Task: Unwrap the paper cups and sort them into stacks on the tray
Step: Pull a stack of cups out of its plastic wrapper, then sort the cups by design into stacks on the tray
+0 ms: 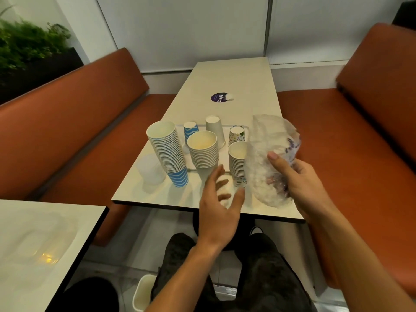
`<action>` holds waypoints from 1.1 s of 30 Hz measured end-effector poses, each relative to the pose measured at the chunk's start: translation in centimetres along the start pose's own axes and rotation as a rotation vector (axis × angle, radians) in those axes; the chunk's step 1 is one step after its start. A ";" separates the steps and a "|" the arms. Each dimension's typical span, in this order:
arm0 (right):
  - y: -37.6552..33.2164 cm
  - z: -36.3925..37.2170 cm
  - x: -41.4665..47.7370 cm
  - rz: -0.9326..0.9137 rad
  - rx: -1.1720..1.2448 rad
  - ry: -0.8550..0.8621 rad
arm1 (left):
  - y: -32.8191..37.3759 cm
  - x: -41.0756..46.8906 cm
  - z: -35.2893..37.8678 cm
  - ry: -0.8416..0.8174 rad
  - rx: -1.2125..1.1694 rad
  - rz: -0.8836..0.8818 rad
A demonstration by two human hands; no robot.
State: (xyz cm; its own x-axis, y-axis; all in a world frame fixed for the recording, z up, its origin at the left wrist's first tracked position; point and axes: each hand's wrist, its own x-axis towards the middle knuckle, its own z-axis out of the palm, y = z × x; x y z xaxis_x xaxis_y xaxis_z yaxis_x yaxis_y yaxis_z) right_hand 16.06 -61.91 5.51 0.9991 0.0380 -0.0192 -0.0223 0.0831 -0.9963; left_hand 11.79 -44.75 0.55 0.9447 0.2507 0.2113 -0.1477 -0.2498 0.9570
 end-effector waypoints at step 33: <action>4.6 34.7 -1.1 -0.027 -0.365 -0.982 | -1.1 -4.8 -44.2 1.013 -0.204 -0.023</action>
State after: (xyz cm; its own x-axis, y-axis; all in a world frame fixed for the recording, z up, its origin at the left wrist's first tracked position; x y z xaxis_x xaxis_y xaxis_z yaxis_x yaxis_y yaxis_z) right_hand 13.60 -27.04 3.89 0.5271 0.8458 -0.0825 0.1749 -0.2030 -0.9634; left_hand -5.48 -4.38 7.28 0.2720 0.9471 0.1705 -0.2691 -0.0953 0.9584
